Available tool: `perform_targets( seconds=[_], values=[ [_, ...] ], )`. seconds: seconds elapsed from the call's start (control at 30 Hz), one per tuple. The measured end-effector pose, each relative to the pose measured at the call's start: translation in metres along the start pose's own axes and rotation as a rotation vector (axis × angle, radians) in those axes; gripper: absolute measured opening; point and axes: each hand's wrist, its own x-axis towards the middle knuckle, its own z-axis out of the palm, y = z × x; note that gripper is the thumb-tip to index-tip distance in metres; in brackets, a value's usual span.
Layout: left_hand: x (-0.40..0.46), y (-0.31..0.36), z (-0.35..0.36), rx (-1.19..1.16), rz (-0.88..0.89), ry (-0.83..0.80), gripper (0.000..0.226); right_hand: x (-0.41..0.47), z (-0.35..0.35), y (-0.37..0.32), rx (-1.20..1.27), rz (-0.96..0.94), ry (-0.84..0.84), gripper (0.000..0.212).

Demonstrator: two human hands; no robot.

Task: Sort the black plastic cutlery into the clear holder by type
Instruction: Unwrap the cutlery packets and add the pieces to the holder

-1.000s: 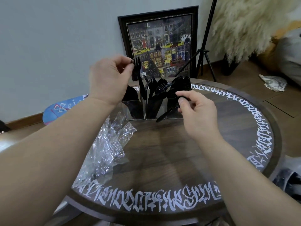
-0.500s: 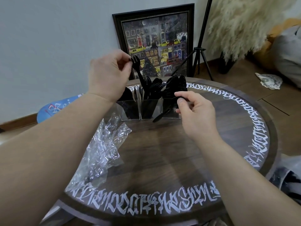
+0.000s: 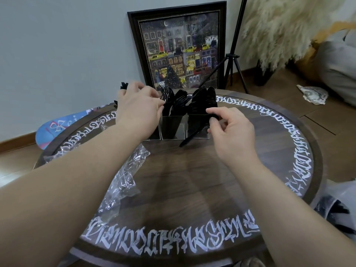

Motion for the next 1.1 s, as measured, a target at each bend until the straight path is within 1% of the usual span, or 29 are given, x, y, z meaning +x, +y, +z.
perform_targets(
  seconds=[0.07,0.1,0.17,0.2,0.27,0.3,0.37,0.43,0.53,0.63,0.73,0.93,1.1],
  values=[
    [-0.005,0.002,0.003,0.014,-0.002,0.036,0.028,0.000,-0.003,0.002,-0.026,-0.010,0.028,0.024],
    [-0.009,0.004,0.003,-0.014,0.023,0.101,0.030,0.001,-0.005,0.002,-0.022,-0.002,0.053,0.021],
    [-0.016,0.010,0.007,-0.119,0.153,0.232,0.032,0.003,-0.011,0.003,-0.011,0.002,0.136,0.017],
    [-0.020,0.016,0.012,-0.167,0.237,0.243,0.033,0.004,-0.015,0.003,-0.012,-0.010,0.183,0.019],
    [-0.029,0.028,0.024,-0.203,0.352,0.160,0.037,0.008,-0.022,0.003,0.003,-0.047,0.266,0.019],
    [-0.032,0.033,0.031,-0.194,0.373,0.119,0.039,0.009,-0.026,0.003,0.021,-0.063,0.301,0.017],
    [-0.036,0.040,0.044,-0.152,0.349,0.076,0.041,0.012,-0.033,0.004,0.045,-0.096,0.350,0.013],
    [-0.037,0.042,0.051,-0.114,0.305,0.077,0.040,0.016,-0.039,0.004,0.054,-0.134,0.381,0.007],
    [-0.036,0.048,0.054,-0.099,0.270,0.080,0.048,0.023,-0.042,0.003,0.046,-0.183,0.407,0.006],
    [-0.032,0.053,0.054,-0.096,0.235,0.051,0.056,0.030,-0.037,0.002,0.017,-0.225,0.388,0.006],
    [-0.030,0.054,0.054,-0.088,0.208,0.040,0.059,0.035,-0.031,0.004,-0.065,-0.301,0.344,0.007],
    [-0.026,0.055,0.056,-0.093,0.201,0.069,0.055,0.048,-0.019,0.012,-0.233,-0.427,0.250,0.013],
    [-0.024,0.053,0.057,-0.097,0.200,0.071,0.050,0.050,-0.006,0.025,-0.340,-0.463,0.139,0.018]
  ],
)
